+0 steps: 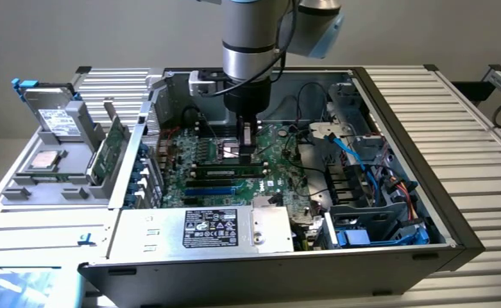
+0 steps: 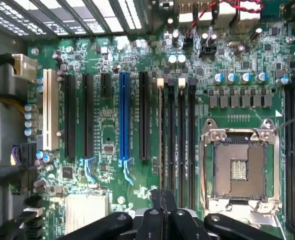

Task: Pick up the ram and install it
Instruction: 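Press down the ram until it locks into place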

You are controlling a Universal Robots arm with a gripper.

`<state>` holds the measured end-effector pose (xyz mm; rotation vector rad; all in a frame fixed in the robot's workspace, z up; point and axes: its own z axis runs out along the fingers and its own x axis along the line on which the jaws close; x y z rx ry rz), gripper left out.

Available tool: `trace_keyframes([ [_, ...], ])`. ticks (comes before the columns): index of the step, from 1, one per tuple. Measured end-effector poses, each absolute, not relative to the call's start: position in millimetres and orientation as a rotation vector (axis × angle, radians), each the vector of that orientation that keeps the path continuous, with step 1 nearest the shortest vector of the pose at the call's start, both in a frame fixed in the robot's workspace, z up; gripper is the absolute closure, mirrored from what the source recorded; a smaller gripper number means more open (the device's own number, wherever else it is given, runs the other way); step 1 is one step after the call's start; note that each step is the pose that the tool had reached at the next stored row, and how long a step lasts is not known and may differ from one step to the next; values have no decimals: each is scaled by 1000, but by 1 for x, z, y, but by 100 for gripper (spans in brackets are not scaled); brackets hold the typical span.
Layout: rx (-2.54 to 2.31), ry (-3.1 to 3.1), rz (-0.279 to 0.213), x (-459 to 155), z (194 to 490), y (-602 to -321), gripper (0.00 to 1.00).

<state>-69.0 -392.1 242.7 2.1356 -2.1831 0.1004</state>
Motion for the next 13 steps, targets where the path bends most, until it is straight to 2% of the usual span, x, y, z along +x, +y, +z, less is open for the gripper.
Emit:
trace_keyframes([
  [13,2136,-2184,99,-115,242,-392,88],
])
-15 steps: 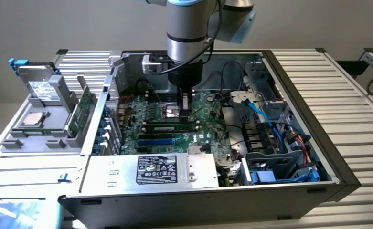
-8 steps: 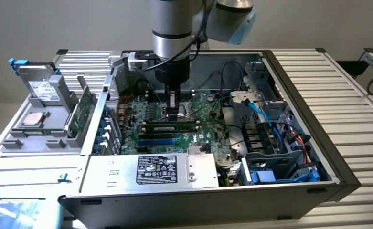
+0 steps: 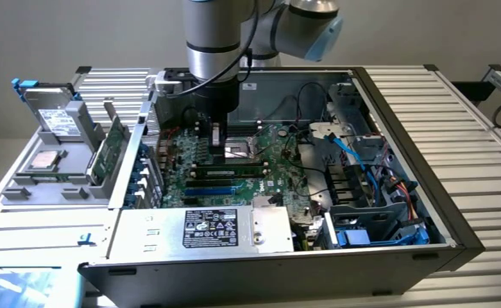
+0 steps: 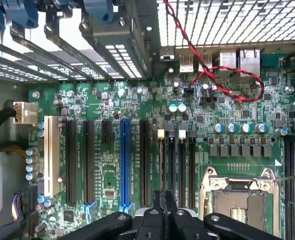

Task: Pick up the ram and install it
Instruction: 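Press down the ram until it locks into place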

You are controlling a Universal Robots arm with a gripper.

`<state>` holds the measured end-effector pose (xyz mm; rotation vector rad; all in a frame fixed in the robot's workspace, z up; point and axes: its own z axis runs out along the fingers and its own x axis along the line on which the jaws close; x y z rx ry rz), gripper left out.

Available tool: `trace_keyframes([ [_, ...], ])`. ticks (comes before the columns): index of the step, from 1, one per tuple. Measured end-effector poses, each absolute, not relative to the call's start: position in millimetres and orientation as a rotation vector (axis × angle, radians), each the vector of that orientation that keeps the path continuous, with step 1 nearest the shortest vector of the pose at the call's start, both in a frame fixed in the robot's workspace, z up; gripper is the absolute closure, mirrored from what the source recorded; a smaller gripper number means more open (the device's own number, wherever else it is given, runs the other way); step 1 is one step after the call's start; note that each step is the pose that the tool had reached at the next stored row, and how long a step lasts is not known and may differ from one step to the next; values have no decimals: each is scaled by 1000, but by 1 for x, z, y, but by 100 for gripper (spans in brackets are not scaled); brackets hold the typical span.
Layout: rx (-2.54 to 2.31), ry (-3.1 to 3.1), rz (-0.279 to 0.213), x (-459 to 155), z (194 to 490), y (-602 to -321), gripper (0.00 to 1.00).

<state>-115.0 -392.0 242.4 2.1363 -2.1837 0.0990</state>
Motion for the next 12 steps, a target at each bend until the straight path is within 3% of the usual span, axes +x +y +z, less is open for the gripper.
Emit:
trace_keyframes([
  [12,2137,-2184,85,-119,233,-392,88],
])
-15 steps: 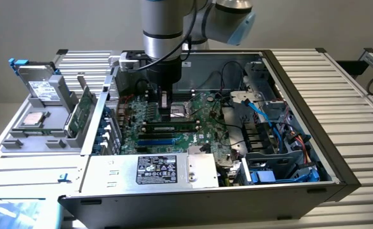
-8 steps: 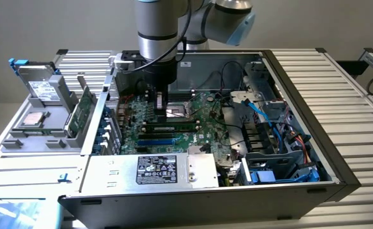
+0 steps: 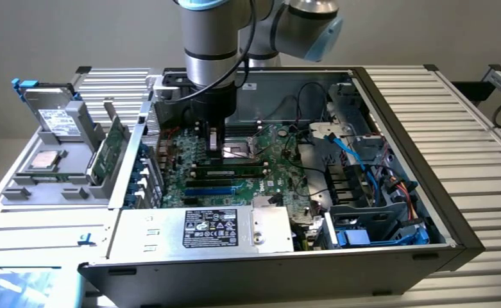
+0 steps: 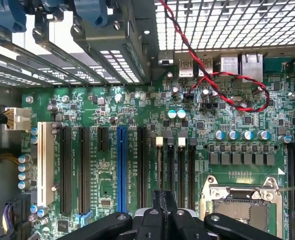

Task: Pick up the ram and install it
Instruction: 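Press down the ram until it locks into place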

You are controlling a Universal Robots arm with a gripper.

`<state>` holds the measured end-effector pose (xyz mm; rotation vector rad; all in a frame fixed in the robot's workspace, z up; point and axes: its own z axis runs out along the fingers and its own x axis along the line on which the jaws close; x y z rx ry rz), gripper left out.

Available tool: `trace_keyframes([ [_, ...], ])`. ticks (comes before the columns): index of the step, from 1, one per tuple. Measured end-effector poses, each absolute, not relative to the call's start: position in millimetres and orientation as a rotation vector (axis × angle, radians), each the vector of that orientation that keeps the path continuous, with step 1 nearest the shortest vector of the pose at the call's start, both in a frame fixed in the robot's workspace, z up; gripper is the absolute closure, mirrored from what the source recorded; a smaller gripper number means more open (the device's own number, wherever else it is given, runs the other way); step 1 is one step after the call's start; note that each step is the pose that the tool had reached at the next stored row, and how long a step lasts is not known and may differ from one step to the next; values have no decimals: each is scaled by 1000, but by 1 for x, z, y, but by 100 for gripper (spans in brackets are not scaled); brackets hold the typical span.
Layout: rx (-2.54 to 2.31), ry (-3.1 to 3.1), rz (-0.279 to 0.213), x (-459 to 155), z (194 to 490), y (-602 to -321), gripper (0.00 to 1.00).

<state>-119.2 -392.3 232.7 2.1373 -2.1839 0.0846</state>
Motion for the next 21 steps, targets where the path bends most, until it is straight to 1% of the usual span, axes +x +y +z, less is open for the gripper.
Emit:
trace_keyframes([
  [12,2141,-2187,76,-120,224,-393,88],
  [16,2142,-2188,76,-112,237,-393,88],
  [21,2141,-2188,76,-91,242,-393,88],
])
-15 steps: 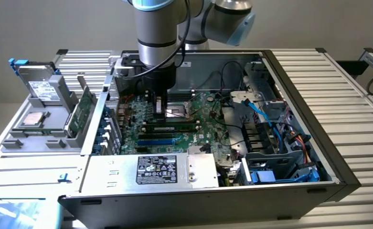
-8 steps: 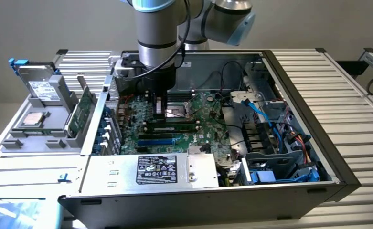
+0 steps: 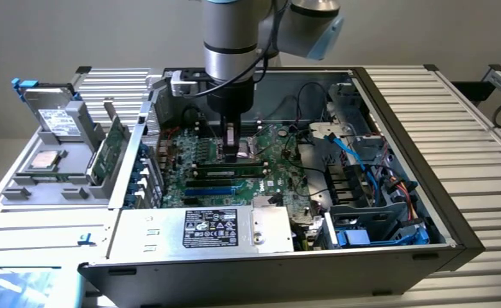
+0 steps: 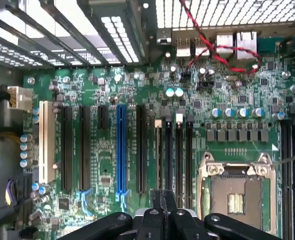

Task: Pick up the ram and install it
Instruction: 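Press down the ram until it locks into place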

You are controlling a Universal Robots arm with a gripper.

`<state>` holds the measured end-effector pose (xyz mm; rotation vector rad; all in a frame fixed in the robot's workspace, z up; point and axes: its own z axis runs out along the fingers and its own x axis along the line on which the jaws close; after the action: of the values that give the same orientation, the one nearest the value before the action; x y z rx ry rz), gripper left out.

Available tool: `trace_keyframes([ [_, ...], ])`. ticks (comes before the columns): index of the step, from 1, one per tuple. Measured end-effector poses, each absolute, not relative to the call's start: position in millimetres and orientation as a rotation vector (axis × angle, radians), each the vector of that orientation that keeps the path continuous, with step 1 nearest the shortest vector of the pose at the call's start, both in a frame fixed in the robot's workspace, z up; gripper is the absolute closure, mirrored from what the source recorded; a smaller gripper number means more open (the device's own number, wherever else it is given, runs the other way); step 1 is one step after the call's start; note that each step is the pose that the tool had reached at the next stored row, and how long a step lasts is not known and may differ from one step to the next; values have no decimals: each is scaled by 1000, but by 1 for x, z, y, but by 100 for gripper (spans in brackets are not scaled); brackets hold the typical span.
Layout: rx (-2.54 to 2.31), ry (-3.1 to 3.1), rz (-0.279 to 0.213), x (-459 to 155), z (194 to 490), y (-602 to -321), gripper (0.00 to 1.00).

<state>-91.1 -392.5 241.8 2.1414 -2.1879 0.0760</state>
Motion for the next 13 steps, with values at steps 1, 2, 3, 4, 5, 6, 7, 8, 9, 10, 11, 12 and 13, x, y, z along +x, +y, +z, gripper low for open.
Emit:
trace_keyframes([
  [1,2141,-2188,76,-88,243,-393,88],
  [2,2141,-2188,76,-87,244,-393,88],
  [3,2141,-2188,76,-85,245,-393,88],
  [4,2141,-2188,76,-84,245,-393,88],
  [5,2142,-2188,76,-84,245,-393,88],
  [6,2142,-2188,76,-84,245,-393,88],
  [7,2142,-2188,76,-84,245,-393,88],
  [8,2142,-2188,76,-84,245,-393,88],
  [9,2142,-2188,76,-84,245,-393,88],
  [10,2142,-2188,76,-84,245,-393,88],
  [11,2142,-2188,76,-84,245,-393,88],
  [12,2142,-2188,76,-84,245,-393,88],
  [13,2142,-2188,76,-84,245,-393,88],
])
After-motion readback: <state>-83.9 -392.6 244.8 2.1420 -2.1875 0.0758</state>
